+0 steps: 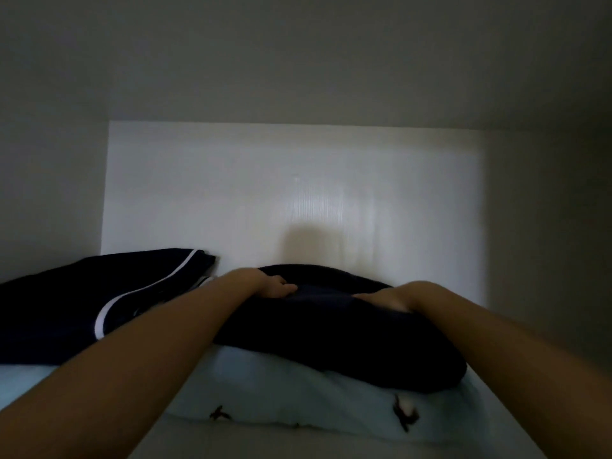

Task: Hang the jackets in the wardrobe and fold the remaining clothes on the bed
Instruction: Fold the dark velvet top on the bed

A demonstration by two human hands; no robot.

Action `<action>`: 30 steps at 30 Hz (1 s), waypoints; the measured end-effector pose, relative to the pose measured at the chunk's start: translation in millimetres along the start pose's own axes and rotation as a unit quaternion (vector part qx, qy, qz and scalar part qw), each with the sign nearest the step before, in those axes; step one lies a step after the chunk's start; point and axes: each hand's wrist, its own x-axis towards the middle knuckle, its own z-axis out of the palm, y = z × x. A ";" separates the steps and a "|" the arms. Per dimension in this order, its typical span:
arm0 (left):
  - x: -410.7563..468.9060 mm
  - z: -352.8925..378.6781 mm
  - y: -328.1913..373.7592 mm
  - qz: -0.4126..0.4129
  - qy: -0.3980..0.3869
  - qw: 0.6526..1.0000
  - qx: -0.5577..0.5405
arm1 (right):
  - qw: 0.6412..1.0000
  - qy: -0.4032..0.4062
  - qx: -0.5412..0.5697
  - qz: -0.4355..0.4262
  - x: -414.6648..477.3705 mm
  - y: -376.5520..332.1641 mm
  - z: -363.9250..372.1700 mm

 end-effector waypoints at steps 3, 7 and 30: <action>-1.5 -12.6 0.2 -0.052 0.096 0.992 0.059 | 0.999 0.020 -0.042 0.002 -3.3 -13.0 -13.3; 2.5 6.1 10.5 0.044 0.095 0.994 -0.021 | 0.991 0.066 -0.060 -0.098 4.9 -25.3 -2.0; -376.6 61.8 46.8 0.364 0.333 0.864 -0.105 | 0.892 0.437 -0.048 -0.105 -378.3 -18.4 140.9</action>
